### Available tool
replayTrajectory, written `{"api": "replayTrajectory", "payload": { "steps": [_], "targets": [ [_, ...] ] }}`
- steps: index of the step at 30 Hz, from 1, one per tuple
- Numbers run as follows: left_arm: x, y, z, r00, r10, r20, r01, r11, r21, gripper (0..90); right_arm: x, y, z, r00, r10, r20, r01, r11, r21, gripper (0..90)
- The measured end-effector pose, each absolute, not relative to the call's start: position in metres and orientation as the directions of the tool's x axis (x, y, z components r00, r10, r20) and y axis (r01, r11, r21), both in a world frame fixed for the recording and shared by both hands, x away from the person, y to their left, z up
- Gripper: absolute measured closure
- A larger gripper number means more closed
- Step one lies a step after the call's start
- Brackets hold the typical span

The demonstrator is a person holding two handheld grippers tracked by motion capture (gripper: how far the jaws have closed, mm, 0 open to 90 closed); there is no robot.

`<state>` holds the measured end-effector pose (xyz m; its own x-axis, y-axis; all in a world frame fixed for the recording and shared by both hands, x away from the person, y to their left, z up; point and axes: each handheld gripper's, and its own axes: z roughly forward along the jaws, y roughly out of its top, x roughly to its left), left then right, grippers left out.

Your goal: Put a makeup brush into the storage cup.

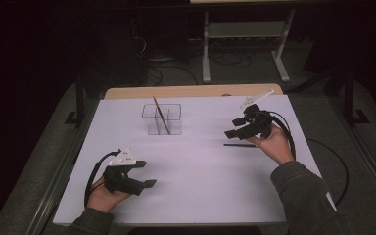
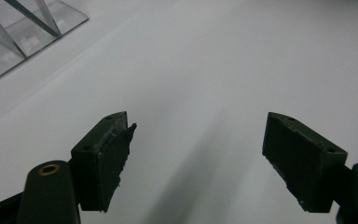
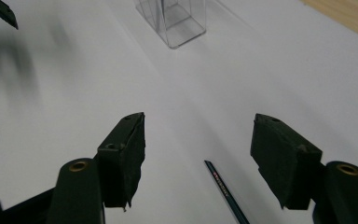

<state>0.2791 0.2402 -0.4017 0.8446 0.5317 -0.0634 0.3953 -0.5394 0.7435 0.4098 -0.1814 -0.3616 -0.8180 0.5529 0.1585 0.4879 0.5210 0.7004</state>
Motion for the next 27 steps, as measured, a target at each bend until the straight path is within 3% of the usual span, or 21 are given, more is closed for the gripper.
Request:
{"api": "replayTrajectory", "payload": {
  "steps": [27],
  "targets": [
    [0.279,0.243,-0.401,0.84,0.539,-0.067,0.4,-0.531,0.747,22.0,0.41,-0.224,-0.378,-0.776,0.61,0.157,0.55,0.534,0.642,36.7]
  ]
}}
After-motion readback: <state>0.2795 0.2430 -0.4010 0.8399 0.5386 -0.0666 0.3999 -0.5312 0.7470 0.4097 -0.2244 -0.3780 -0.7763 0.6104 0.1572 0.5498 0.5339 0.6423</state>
